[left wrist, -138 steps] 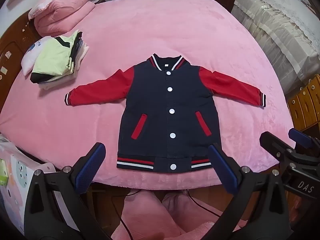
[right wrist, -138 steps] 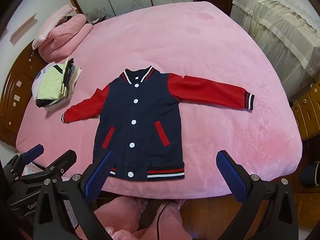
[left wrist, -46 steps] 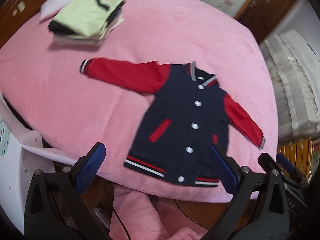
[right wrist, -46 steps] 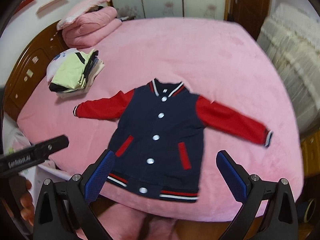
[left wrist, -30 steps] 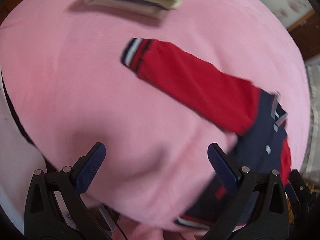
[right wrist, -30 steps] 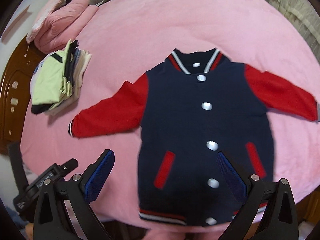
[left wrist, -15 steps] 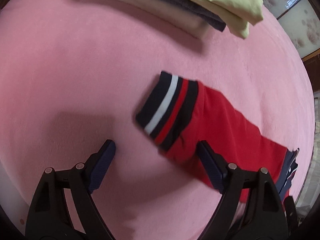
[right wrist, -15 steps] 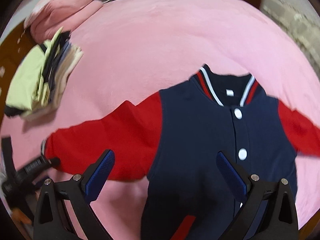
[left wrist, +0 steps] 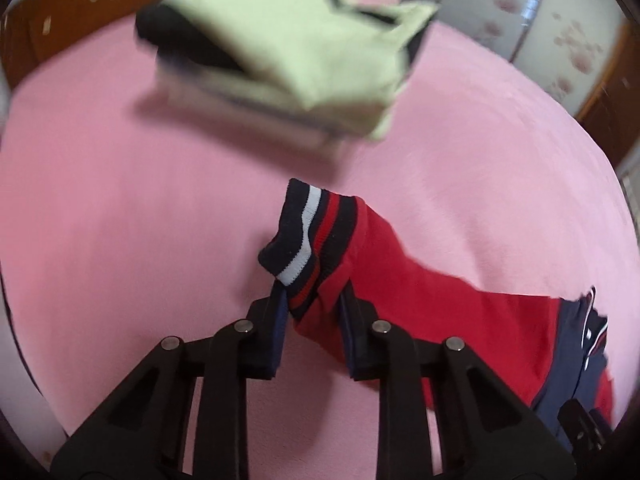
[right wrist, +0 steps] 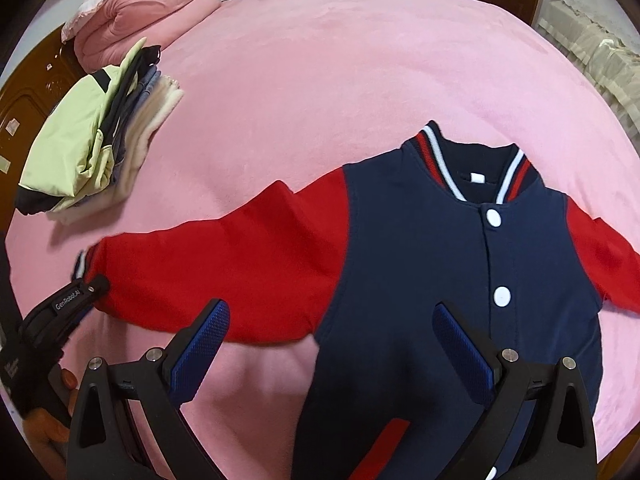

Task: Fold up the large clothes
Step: 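Lift the red sleeve with the left tool and fold it across the jacket body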

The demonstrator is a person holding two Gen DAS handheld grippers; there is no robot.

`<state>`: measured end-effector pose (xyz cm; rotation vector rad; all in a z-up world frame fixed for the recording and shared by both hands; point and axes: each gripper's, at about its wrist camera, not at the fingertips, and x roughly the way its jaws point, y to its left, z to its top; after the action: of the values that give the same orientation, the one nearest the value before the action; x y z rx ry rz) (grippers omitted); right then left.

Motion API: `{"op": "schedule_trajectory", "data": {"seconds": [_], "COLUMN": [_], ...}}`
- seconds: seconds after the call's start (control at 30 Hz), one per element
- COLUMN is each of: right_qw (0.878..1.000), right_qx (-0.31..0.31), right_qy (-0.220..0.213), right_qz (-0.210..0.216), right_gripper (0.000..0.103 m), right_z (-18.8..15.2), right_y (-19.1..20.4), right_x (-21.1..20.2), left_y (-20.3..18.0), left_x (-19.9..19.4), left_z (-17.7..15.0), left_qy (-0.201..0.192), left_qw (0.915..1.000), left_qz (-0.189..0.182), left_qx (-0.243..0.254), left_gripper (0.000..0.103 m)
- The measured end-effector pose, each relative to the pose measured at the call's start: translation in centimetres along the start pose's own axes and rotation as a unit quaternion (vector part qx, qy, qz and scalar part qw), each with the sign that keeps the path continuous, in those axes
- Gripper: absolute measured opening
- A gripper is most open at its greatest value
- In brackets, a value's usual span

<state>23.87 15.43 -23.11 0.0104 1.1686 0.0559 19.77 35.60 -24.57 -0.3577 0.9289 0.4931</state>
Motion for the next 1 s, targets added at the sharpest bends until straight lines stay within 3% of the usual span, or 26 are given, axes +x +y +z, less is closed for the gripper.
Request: {"op": "schedule_trajectory", "data": {"seconds": [0.2,0.43,0.53,0.67,0.73,0.8,0.83,0.9,1.0], "right_qw": [0.999,0.993,0.989,0.991,0.993,0.994,0.994,0.995,0.994], "right_qx": [0.047,0.118,0.14,0.128,0.109,0.098,0.094,0.093,0.098], "right_qy": [-0.01,-0.03,-0.044,-0.046,-0.048,-0.051,-0.049,-0.045,-0.042], "right_qz": [0.009,0.007,0.003,-0.005,-0.015,-0.015,-0.014,-0.005,0.022], "right_gripper": [0.103,0.103,0.103,0.103,0.103,0.103,0.103,0.102,0.091], "right_z": [-1.3,-1.8,-2.2,-2.3,-2.4,-2.4,-2.4,-2.6,-2.8], "right_y": [-6.0,-14.9,-19.2,-24.9,-28.0,-30.5,-32.1,-34.1,-36.4], "right_x": [-2.1,-3.9,-4.8,-5.2,-5.4,-5.7,-5.7,-5.8,-5.4], "left_y": [-6.3,-17.6,-22.2,-28.9,-31.8,-33.4,-34.1,-34.6,-34.5], "left_x": [-4.4,-10.1,-12.8,-12.6,-12.2,-12.1,-12.1,-12.3,-11.9], "left_z": [0.7,-1.0,-3.3,-7.6,-10.2,-12.4,-13.1,-14.0,-14.2], "left_qy": [-0.071,-0.129,-0.122,-0.074,-0.037,0.004,0.018,0.008,0.003], "left_qw": [0.9931,0.9719,0.9655,0.9613,0.9595,0.9553,0.954,0.9568,0.9654], "left_qz": [-0.032,-0.093,-0.114,-0.126,-0.143,-0.171,-0.183,-0.172,-0.127], "left_qx": [0.088,0.173,0.2,0.233,0.24,0.241,0.237,0.235,0.227], "left_gripper": [0.019,0.019,0.019,0.021,0.027,0.051,0.057,0.071,0.073]}}
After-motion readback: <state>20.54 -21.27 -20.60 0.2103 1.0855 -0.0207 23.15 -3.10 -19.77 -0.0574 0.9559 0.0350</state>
